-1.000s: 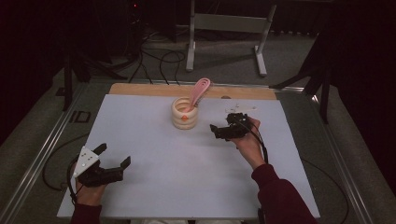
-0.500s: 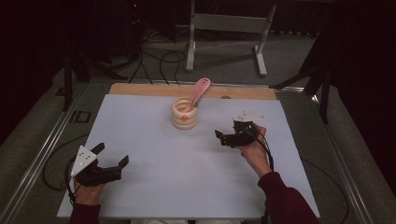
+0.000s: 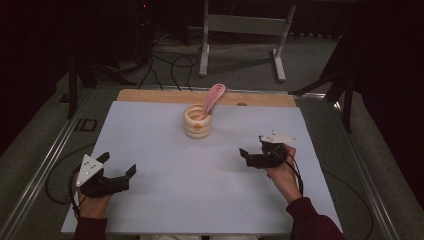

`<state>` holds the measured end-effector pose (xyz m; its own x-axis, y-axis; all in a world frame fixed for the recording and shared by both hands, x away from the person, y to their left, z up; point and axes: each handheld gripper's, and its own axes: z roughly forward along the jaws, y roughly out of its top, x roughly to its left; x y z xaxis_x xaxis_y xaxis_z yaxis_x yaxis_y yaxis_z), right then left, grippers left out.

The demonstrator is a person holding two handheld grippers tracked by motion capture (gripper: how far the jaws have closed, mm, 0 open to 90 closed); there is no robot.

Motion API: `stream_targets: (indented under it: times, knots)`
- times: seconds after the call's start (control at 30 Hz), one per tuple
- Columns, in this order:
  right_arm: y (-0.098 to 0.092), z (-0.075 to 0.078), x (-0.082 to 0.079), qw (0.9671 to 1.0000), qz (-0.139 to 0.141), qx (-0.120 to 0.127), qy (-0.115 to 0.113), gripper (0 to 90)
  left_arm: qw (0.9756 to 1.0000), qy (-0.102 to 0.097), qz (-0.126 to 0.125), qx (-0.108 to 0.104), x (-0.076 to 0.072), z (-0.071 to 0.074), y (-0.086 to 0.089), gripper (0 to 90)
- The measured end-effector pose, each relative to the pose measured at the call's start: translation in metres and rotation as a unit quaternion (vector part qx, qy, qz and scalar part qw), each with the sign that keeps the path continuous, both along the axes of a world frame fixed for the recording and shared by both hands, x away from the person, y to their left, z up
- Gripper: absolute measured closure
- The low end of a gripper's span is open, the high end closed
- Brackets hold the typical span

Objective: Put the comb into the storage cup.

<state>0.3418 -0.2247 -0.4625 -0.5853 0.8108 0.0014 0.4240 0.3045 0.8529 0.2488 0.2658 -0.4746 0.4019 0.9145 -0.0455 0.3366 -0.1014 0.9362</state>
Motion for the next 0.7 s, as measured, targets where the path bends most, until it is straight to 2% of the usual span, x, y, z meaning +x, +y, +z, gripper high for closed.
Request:
stream_targets:
  times: [0.37, 0.4, 0.53, 0.7]
  knots:
    - [-0.010, 0.004, -0.022, 0.9993, -0.001, -0.018, -0.033, 10.0, 1.0000, 0.005, 0.003, 0.002, 0.001, 0.001, 0.003, 0.2]
    - [-0.012, 0.003, -0.027, 0.9990, -0.003, -0.017, -0.041, 10.0, 1.0000, 0.005, 0.002, 0.001, 0.001, 0.001, 0.003, 0.2]
    - [-0.018, -0.001, -0.037, 0.9987, -0.012, -0.013, -0.048, 10.0, 1.0000, 0.001, 0.000, 0.002, 0.000, 0.003, 0.004, 0.2]
    - [-0.030, -0.008, -0.049, 0.9982, -0.029, -0.014, -0.050, 10.0, 0.9998, -0.002, -0.001, 0.017, 0.000, 0.003, 0.003, 0.2]
